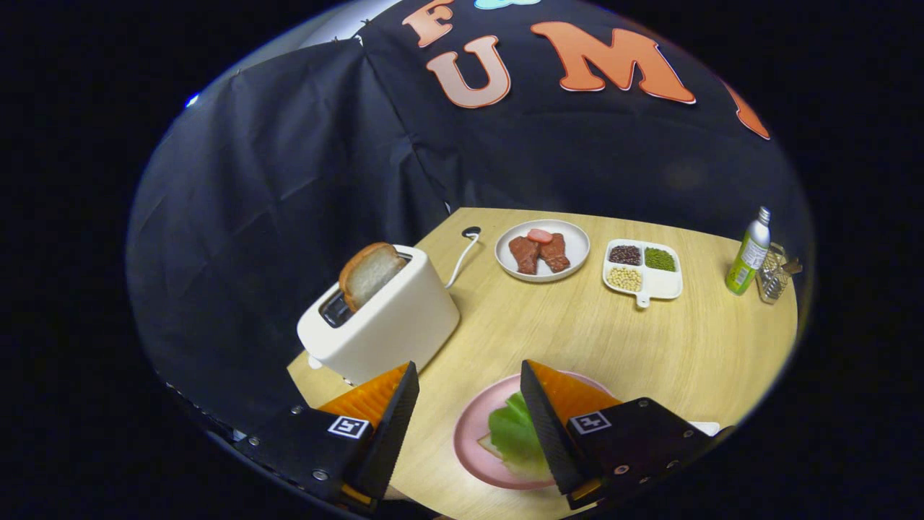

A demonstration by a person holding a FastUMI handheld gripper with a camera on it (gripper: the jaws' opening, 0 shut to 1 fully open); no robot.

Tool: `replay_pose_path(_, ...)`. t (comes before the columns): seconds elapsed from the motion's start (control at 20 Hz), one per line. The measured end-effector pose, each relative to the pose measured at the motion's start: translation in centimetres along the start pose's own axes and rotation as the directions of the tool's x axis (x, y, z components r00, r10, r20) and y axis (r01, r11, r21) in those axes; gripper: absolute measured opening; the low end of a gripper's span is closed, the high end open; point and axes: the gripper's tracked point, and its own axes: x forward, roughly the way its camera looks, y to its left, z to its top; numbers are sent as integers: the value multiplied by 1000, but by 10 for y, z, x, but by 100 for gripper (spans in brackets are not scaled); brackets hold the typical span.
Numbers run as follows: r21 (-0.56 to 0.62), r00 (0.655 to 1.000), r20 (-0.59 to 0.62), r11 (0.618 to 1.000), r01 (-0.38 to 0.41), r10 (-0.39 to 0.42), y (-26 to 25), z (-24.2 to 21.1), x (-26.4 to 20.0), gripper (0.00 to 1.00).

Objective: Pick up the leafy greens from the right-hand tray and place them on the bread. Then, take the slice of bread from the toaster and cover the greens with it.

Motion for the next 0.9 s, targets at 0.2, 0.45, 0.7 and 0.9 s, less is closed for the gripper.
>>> replay_pose_path(0.2, 121, 997, -15, 990, -74, 76, 36, 35, 12, 87)
replay_pose_path(0.45, 175, 995, -27, 980, -93, 99, 68, 74, 42, 91)
replay_pose_path(0.7, 167, 992, -93, 984, -70, 86, 86, 78, 76, 96)
replay_pose_path(0.9, 181, 987, -143, 982, -51, 78, 95, 77, 101, 97)
